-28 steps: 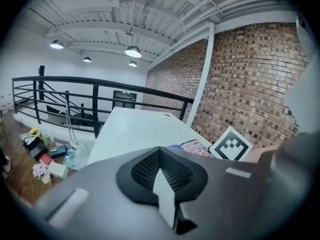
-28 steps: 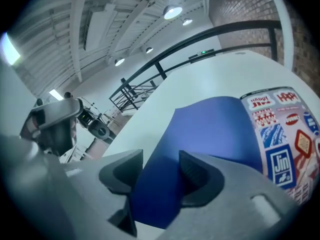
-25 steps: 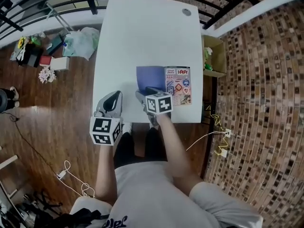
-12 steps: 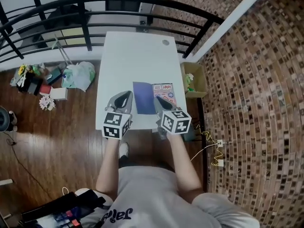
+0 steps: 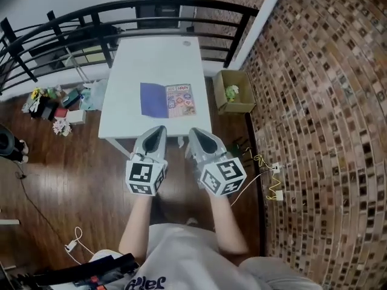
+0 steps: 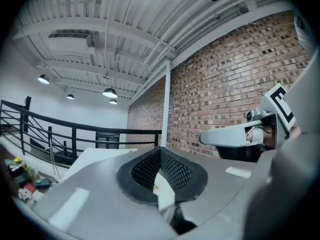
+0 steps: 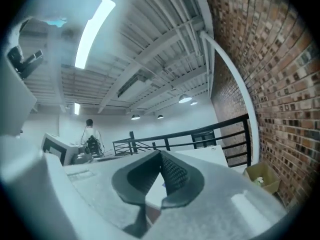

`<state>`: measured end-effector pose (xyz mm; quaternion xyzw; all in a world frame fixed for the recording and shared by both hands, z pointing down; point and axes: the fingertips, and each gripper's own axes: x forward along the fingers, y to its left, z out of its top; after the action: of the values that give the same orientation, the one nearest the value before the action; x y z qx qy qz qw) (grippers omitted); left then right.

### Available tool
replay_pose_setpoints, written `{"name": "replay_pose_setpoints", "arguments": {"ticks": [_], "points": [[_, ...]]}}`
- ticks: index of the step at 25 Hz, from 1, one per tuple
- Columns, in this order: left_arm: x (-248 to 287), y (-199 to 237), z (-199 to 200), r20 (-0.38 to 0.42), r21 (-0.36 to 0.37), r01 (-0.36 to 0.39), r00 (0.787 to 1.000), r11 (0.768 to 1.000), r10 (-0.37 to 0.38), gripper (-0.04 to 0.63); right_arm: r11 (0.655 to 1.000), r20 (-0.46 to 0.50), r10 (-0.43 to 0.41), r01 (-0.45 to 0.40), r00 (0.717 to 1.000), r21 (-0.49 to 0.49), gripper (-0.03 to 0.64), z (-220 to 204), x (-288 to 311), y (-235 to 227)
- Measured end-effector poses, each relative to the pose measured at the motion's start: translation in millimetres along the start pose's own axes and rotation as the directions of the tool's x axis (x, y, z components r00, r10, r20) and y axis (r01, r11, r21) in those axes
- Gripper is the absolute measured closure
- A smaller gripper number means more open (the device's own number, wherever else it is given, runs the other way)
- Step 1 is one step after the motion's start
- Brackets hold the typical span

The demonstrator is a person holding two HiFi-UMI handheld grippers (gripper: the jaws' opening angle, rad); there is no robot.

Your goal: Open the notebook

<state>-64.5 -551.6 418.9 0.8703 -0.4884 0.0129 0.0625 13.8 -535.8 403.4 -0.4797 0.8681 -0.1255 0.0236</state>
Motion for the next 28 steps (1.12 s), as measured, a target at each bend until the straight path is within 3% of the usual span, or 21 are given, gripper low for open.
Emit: {"name": "replay_pose_setpoints", "arguments": {"ticks": [4,8,12,18,24,28], "points": [[-35.4,-84.4,-19.2,-0.056,0.002,-0.002,0.998,1.0,0.002,0.58,1.0,-0.045,-0.026,0.026,0.999,0.006,0.626,-9.0,-78.7,-23.3],[-66.5,-116.0,20.5,-0.026,0.049,0.002,1.0,0.999,-0.001,0.58,0.998,-0.017,-0.058,0.057,0.998,-0.028,0.626,16.2,-130.3,-24.1],[-90.0,-121.9,60.6,0.056,0.091,0.016,0.998,0.996,-0.021,0.58,0.994,0.061,-0.089,0.093,0.994,-0.057,0.626,44.6,-153.9,-12.8],[-127.8,-107.6,61.9,0.06,0.117,0.01,0.998,0.993,-0.017,0.58,0.997,0.094,-0.065,0.069,0.993,-0.042,0.626,48.2,-153.0,20.5],[-153.1,-84.0,54.6,0.046,0.067,-0.019,0.999,0.998,0.016,0.58,0.997,0.034,0.046,-0.044,0.998,-0.065,0.626,25.6,-135.8,84.0],[-159.0,-80.9,58.1,0.046,0.062,-0.036,0.998,0.997,0.033,0.58,0.995,0.021,0.066,-0.064,0.998,-0.075,0.626,25.9,-126.8,93.4]]}}
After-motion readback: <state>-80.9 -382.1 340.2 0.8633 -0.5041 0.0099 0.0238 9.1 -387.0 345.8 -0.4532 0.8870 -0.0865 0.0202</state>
